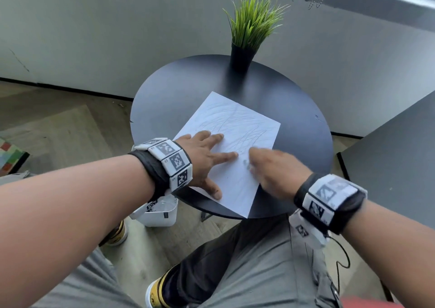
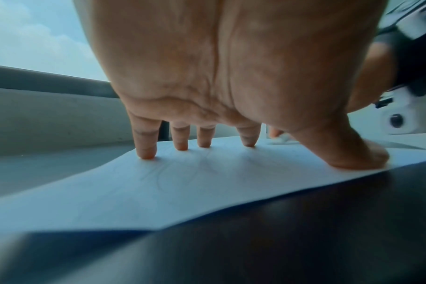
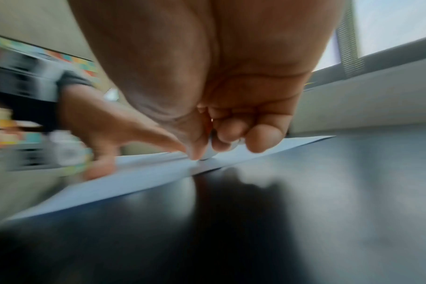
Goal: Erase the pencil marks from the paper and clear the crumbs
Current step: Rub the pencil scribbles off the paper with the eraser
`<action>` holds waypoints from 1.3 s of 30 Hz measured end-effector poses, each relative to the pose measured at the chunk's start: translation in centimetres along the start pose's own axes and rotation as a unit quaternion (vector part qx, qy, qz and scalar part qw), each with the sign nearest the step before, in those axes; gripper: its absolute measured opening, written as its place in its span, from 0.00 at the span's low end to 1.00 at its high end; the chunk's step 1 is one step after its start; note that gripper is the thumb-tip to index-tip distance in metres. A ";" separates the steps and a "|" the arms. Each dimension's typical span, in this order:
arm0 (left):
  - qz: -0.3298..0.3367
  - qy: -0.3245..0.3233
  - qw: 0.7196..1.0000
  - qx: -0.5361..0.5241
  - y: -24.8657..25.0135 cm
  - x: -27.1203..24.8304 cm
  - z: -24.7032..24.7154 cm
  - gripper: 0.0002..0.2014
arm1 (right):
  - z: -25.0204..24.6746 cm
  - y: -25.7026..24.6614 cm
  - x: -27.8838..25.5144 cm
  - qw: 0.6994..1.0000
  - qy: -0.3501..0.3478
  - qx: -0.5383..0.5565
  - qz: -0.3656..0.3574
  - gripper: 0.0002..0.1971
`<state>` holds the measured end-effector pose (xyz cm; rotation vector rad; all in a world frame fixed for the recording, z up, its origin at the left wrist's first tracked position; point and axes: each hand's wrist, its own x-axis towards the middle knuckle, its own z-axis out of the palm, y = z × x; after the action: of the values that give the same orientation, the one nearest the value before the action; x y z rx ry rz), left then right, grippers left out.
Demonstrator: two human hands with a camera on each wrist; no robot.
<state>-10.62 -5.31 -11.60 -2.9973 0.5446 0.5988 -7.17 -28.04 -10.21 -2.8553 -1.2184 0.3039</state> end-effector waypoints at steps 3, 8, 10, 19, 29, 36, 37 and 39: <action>-0.001 -0.004 1.000 0.008 0.1 0.0 -0.2 0.56 | 0.6 -3.5 -1.5 0.989 -0.066 0.028 -0.132 0.14; -0.008 -0.015 1.000 0.004 0.5 0.2 -0.9 0.55 | -0.5 0.9 0.7 0.998 -0.009 0.014 0.052 0.09; -0.009 -0.023 1.000 0.006 0.6 0.2 -1.1 0.56 | 0.1 -1.6 -0.4 0.999 0.004 0.031 -0.031 0.04; -0.025 -0.039 0.999 0.016 1.4 0.2 -1.9 0.56 | 0.1 0.1 -0.5 1.000 0.007 0.021 -0.001 0.07; -0.036 -0.047 0.998 0.018 1.8 0.0 -2.1 0.57 | 0.7 -1.9 -1.3 0.996 0.005 0.033 -0.081 0.06; -0.041 -0.055 0.998 0.016 2.3 0.1 -2.4 0.57 | -0.3 0.6 -1.2 0.999 -0.001 0.033 0.009 0.09; -0.039 -0.054 0.998 0.016 2.3 0.1 -2.4 0.57 | 0.0 -0.9 -1.5 0.999 -0.006 0.040 -0.030 0.05; -0.038 -0.055 0.998 0.020 2.3 0.1 -2.4 0.57 | 1.0 -3.7 -2.7 0.989 -0.060 0.045 -0.130 0.03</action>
<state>-10.45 -7.73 -9.31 -2.9112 0.4275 0.7322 -11.85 -27.50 -10.40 -2.5966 -1.5347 0.5134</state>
